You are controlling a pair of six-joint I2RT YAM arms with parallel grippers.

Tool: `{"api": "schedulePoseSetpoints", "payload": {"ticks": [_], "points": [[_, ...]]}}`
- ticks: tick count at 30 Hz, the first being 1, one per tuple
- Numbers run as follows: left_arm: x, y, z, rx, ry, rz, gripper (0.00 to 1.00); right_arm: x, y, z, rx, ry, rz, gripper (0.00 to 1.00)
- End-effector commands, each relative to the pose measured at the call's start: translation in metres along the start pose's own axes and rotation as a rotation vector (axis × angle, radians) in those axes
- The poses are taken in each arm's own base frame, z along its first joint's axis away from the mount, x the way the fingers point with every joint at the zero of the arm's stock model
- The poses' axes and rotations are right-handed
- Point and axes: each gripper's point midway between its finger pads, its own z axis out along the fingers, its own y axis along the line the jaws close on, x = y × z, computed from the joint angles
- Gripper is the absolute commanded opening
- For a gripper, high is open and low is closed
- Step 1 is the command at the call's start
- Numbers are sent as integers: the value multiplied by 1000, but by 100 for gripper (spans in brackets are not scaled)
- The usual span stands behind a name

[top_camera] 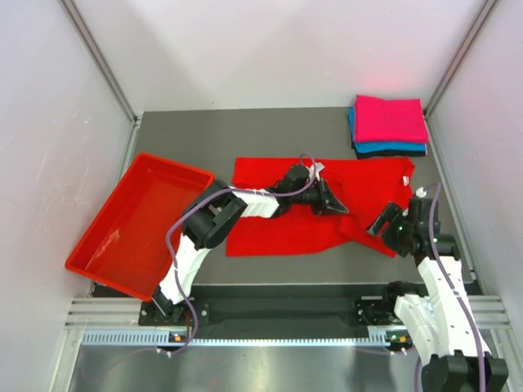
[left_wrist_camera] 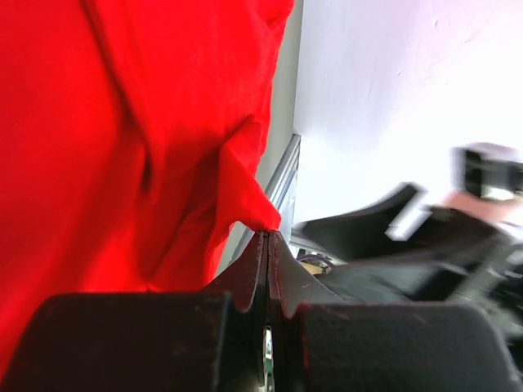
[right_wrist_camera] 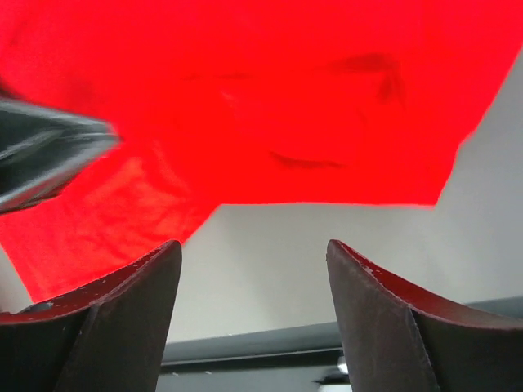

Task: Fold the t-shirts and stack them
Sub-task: Fold the tshirt

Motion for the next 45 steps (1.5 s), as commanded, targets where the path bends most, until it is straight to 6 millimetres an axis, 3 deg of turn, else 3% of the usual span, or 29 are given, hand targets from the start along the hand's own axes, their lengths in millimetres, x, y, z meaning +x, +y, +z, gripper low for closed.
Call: {"api": "schedulePoseSetpoints", "payload": {"ticks": [1,7,12,13,16,28,37,40,41,43,45], "points": [[-14,-39,-4,144,-3,49,0,18,-4,25,28,37,236,72],[-23,-29,-13,134,-9,47,0,-11,-19,25,151,-115,408,69],[-26,-23,-17,130,-6,48,0,-25,-28,32,190,-196,451,55],[-26,-21,-16,132,-6,43,0,-26,-26,38,178,-194,445,47],[-28,-18,-16,135,-5,36,0,-24,-27,48,185,-175,441,40],[-30,-9,-13,122,-6,20,0,-21,-27,79,137,-176,445,41],[-31,-4,-13,95,-16,24,0,-11,-35,92,155,-165,457,41],[-31,-5,-14,89,-17,36,0,-13,-37,91,154,-185,452,28],[-30,-2,-14,73,-14,45,0,-15,-38,90,158,-195,450,15],[-31,-6,-18,53,-24,72,6,-25,-34,83,142,-226,426,2],[-29,5,-23,-27,-19,102,15,-29,-36,75,166,-242,411,0]]}}
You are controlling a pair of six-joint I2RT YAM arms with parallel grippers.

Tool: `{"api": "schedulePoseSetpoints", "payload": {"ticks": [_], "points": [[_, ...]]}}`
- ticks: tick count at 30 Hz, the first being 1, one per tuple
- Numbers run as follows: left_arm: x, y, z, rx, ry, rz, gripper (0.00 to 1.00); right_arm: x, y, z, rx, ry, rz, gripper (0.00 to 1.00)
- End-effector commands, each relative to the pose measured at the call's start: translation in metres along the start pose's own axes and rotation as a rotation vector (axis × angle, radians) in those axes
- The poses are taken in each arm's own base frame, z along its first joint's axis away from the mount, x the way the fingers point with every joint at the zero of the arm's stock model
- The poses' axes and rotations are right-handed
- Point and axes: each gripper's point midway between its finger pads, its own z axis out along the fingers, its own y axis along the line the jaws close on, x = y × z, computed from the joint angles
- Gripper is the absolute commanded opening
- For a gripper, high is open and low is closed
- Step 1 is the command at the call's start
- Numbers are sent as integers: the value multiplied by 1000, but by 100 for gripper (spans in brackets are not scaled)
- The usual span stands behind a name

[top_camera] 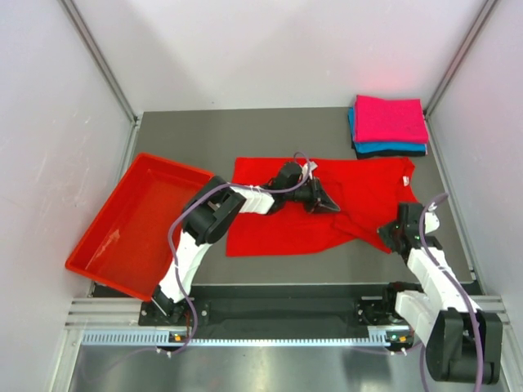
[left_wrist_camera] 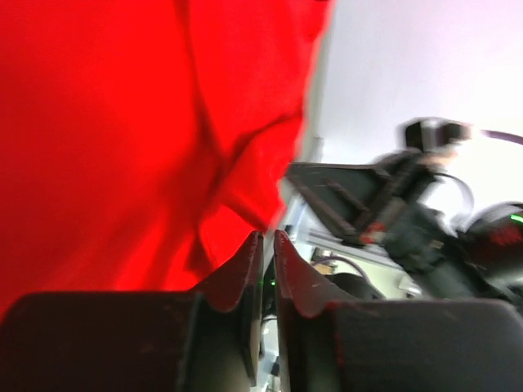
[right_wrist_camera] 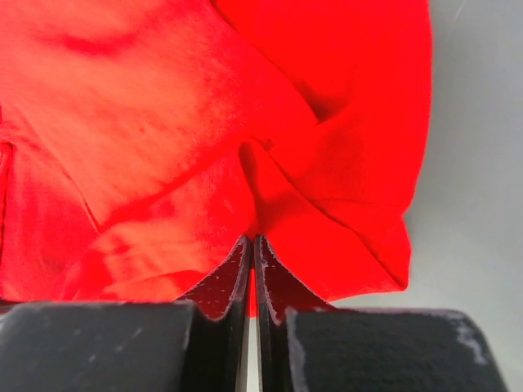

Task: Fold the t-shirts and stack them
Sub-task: Fold the tshirt

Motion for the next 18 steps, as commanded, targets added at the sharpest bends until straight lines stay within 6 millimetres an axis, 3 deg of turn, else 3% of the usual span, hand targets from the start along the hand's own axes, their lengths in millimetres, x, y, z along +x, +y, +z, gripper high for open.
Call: {"api": "schedulePoseSetpoints", "payload": {"ticks": [1,3,5,6,7,9,10,12,13,16,17,18], "points": [[-5,-27,-18,-47,-27,127,16,-30,22,-17,-59,-111,-40,0],[-5,-14,-29,-148,-38,167,17,-35,21,-26,-53,-127,-69,0],[-7,-21,-42,-199,-68,248,20,-43,27,-35,-61,-149,-85,0],[-2,-13,-50,-254,-56,233,21,-42,23,-38,-45,-145,-107,0],[-2,-23,-58,-257,-70,264,23,-47,28,-45,-61,-160,-114,0],[0,-11,-77,-335,-83,291,24,-51,25,-51,-52,-171,-148,0],[5,-16,-91,-367,-85,300,24,-53,24,-58,-46,-179,-158,0],[4,2,-116,-480,-125,351,24,-57,22,-65,-37,-191,-193,0],[14,6,-136,-533,-123,352,24,-58,20,-72,-36,-195,-203,0],[14,8,-178,-666,-205,414,25,-65,19,-86,-40,-222,-235,0],[26,26,-194,-739,-179,394,25,-63,18,-89,-42,-213,-242,0],[29,28,-204,-770,-190,392,25,-62,19,-91,-50,-211,-254,0]]}}
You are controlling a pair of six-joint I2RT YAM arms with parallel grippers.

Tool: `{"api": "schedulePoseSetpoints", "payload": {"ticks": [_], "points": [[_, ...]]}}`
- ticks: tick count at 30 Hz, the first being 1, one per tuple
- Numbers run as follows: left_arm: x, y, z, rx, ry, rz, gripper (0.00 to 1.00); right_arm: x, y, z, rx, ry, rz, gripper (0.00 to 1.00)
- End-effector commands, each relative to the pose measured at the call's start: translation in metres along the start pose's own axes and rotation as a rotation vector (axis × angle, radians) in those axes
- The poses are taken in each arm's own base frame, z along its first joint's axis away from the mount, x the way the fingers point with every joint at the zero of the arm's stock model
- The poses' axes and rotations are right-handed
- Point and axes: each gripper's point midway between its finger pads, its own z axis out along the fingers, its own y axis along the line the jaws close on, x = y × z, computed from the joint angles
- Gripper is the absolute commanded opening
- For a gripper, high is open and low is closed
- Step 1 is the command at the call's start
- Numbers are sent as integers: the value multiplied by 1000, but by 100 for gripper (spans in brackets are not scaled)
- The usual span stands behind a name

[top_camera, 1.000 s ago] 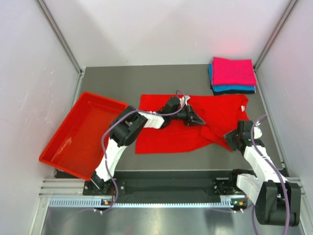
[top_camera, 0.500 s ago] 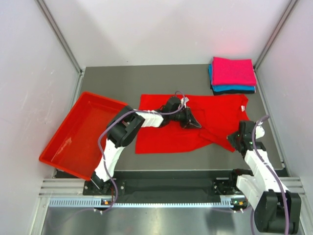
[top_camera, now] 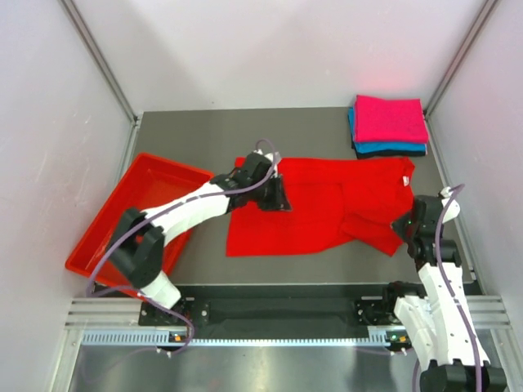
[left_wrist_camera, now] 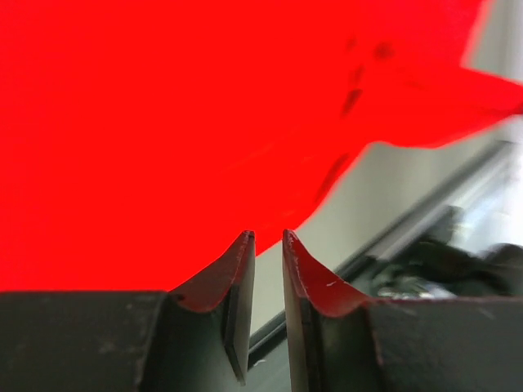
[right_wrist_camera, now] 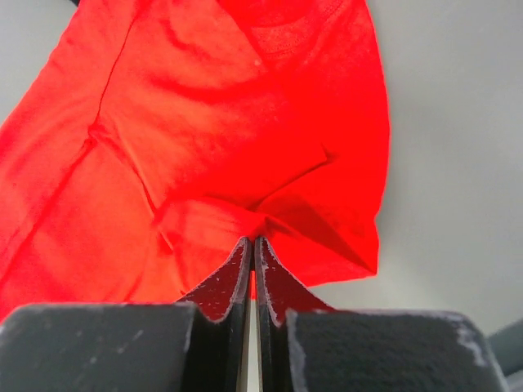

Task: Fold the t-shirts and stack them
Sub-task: Fold the tshirt

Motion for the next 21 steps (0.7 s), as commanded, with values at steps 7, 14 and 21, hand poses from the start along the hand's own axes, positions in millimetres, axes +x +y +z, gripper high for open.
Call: {"api": "schedulePoseSetpoints", "payload": {"ticks": [7,14,21], "points": [[65,116,-87,-456,-38,-11,43,2,3,-26,-80,18,-82,0],[95,152,-110,-510,-78,-142,45,-5,16,-40,-162,-15,-81,0],[109,174,-112,-497,-94,-237,48,-1,21,-42,-200,0,-77,0]]}}
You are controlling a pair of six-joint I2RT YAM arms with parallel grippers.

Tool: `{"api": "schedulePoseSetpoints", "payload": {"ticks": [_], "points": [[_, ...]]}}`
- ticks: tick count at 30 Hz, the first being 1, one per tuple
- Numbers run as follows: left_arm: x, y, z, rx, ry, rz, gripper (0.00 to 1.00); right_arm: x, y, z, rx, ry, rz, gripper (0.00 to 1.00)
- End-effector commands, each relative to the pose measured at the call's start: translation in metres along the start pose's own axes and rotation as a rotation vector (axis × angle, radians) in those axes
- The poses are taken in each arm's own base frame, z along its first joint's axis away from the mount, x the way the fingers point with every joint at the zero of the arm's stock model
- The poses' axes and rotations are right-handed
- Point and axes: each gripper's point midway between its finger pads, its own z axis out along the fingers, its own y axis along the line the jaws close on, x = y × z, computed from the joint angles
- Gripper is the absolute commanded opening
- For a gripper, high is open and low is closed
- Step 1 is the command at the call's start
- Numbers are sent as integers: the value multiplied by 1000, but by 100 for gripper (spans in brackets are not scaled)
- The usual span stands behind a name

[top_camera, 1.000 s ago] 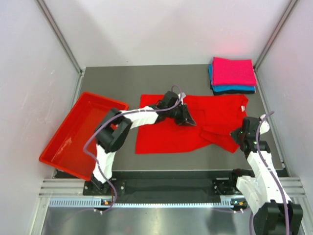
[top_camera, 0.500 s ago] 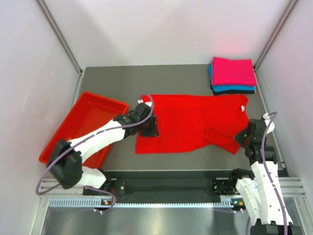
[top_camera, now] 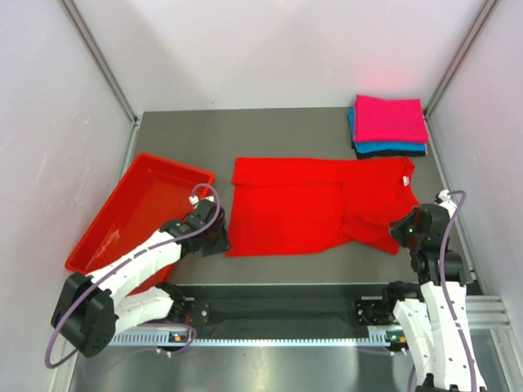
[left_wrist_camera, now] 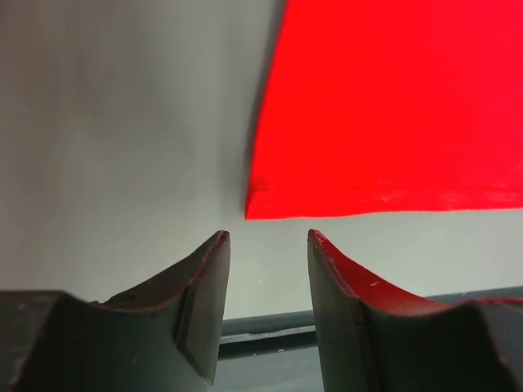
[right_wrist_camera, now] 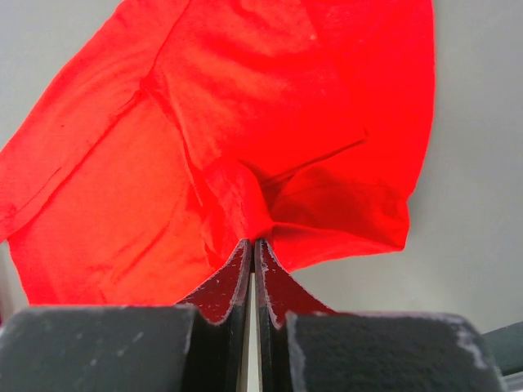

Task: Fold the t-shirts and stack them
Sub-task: Fold the tshirt

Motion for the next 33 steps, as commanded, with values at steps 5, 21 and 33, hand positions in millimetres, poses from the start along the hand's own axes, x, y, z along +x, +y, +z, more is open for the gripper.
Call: {"api": "schedulePoseSetpoints", "payload": {"ticks": [5,21,33], "points": [[14,-1,12,69,36,-94,49,-8,11,-10,-54,-22,-13,0],[14,-2,32,48,52,-100,25,-17,9,-11,-36,-64,-9,0],[-17,-25,12,81,4,-77,0,-40,17,-18,-48,-129,-87,0]]}}
